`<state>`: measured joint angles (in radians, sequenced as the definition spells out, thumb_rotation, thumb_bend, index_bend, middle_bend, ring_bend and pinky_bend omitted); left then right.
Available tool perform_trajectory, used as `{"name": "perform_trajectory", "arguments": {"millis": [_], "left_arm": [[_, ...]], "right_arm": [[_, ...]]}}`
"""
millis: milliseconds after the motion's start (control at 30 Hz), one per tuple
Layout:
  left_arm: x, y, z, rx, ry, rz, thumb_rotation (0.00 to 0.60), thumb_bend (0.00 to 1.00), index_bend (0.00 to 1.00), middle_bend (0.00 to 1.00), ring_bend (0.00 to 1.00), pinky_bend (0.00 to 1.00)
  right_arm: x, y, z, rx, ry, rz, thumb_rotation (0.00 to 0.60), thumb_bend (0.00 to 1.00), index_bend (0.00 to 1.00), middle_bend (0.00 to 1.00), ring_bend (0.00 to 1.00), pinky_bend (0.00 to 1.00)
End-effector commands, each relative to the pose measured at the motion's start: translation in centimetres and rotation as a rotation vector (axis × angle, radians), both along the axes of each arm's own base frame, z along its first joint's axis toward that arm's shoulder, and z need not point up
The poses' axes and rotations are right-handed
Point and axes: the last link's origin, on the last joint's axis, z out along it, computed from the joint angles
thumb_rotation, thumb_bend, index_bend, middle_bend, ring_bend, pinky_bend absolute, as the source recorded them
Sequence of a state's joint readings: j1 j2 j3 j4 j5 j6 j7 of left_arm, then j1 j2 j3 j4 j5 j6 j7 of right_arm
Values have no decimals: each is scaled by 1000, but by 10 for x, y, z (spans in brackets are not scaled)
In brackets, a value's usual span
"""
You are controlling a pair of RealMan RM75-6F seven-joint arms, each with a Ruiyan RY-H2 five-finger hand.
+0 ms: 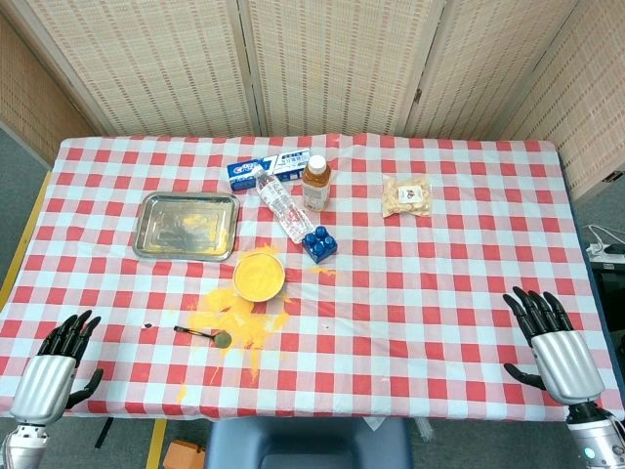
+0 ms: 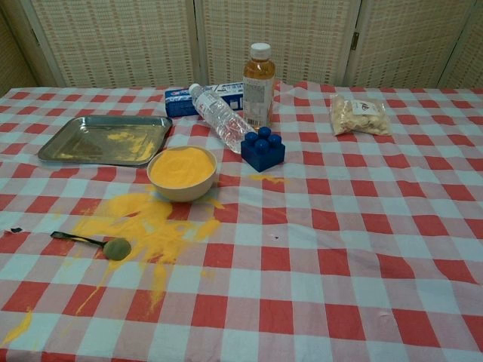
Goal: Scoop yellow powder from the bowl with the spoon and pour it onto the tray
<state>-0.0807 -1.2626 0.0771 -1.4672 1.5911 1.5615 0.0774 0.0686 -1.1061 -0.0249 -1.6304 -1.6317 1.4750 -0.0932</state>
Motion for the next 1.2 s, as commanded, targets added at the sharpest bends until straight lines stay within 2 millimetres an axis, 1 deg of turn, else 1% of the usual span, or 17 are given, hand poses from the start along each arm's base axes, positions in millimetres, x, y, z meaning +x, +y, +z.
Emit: {"name": "perform_trajectory", "arguments": {"millis": [33, 67, 100, 133, 167, 200, 233, 267, 300, 333, 367, 433, 500, 600, 767, 1000, 1200], "left_arm": [[0, 1, -3, -20, 4, -3, 600, 387, 0, 0, 0, 192], [1, 1, -6, -39, 3, -6, 600, 388, 0, 0, 0, 223], [3, 2, -9, -49, -7, -13, 600, 390, 0, 1, 0, 290], [6, 4, -12, -47, -23, -25, 600, 393, 1, 39, 35, 404], [11, 7, -16, -29, -45, -47, 600, 398, 12, 118, 114, 533], [14, 9, -20, -17, -57, -64, 600, 402, 48, 279, 267, 701], [16, 12, -25, -13, -62, -82, 600, 406, 113, 491, 463, 850], [20, 15, -32, -19, -68, -101, 600, 407, 184, 667, 619, 932], [22, 18, -38, -30, -76, -112, 600, 407, 263, 840, 772, 984], [25, 21, -44, -36, -84, -120, 600, 410, 342, 957, 902, 1000], [29, 26, -50, -32, -94, -127, 600, 412, 381, 987, 949, 1000], [34, 34, -60, -17, -105, -129, 600, 428, 481, 1000, 1000, 1000], [38, 42, -72, -34, -93, -119, 600, 440, 513, 1000, 1000, 1000], [43, 53, -84, -91, -72, -99, 600, 441, 498, 1000, 1000, 1000], [50, 67, -97, -139, -34, -85, 600, 442, 491, 1000, 1000, 1000], [57, 81, -112, -144, -9, -92, 600, 442, 497, 1000, 1000, 1000], [60, 87, -123, -161, 22, -104, 600, 441, 492, 1000, 1000, 1000]], "right_arm": [[0, -1, -1, 3, -2, 0, 600, 0, 0, 0, 0, 0], [1, -1, -1, 4, -2, 2, 600, 0, 0, 0, 0, 0], [1, -1, -1, 5, -3, 3, 600, 0, 0, 0, 0, 0], [1, -1, 0, 3, -4, 4, 600, 0, 0, 0, 0, 0], [0, -1, 0, 1, -5, 2, 600, 0, 0, 0, 0, 0], [0, -2, 0, 2, -5, -2, 600, 0, 0, 0, 0, 0], [0, -2, -1, 4, -5, -4, 600, 0, 0, 0, 0, 0], [-1, -3, -1, 5, -4, -7, 600, 0, 0, 0, 0, 0], [-1, -4, -1, 5, -4, -9, 600, 0, 0, 0, 0, 0], [-1, -4, -1, 6, -3, -10, 600, 0, 0, 0, 0, 0], [-2, -4, -1, 7, -1, -10, 600, 0, 0, 0, 0, 0], [-2, -5, -1, 6, 2, -11, 600, 0, 0, 0, 0, 0], [-2, -5, -2, 4, 4, -14, 600, 0, 0, 0, 0, 0], [-3, -6, -1, -1, 7, -19, 600, 0, 0, 0, 0, 0], [-4, -7, -2, -2, 16, -29, 600, 0, 0, 0, 0, 0], [-5, -7, -3, 4, 25, -38, 600, 0, 0, 0, 0, 0], [-5, -8, -1, -6, 22, -40, 600, 0, 0, 0, 0, 0]]}}
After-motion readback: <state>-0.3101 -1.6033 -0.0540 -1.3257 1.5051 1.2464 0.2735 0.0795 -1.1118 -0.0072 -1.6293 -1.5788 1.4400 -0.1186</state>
